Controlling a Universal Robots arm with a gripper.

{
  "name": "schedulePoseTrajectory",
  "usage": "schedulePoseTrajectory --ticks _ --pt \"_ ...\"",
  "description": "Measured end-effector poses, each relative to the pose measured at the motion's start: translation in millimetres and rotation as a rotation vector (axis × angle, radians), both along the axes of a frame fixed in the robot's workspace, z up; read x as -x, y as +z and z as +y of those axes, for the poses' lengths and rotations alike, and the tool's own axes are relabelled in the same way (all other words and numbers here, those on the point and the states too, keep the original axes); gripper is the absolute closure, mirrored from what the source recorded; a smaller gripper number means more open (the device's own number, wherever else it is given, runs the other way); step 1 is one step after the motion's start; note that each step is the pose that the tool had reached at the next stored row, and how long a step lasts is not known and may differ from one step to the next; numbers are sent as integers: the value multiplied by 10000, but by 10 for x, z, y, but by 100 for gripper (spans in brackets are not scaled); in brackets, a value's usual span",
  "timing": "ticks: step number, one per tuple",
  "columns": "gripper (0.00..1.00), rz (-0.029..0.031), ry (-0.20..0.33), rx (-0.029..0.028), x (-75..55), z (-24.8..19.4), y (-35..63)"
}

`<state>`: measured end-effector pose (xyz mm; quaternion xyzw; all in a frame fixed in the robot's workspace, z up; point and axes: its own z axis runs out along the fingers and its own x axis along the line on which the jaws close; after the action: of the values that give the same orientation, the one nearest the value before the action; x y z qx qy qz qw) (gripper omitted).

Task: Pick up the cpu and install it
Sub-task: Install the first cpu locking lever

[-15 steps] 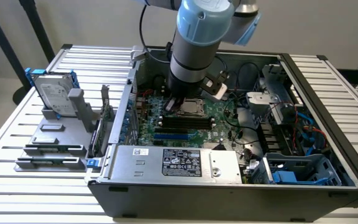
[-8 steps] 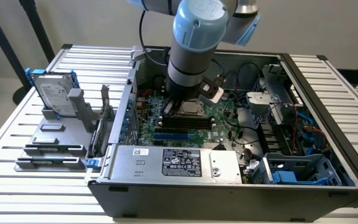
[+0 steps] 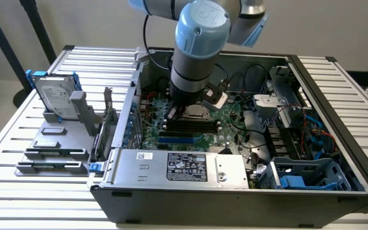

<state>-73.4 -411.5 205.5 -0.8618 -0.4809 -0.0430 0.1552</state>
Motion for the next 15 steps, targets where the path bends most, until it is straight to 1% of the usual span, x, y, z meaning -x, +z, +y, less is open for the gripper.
schedulePoseTrajectory --ticks 8,15 --pt "89 -14 0 -44 10 36 -59" --pt "89 -17 0 -76 11 64 -89"
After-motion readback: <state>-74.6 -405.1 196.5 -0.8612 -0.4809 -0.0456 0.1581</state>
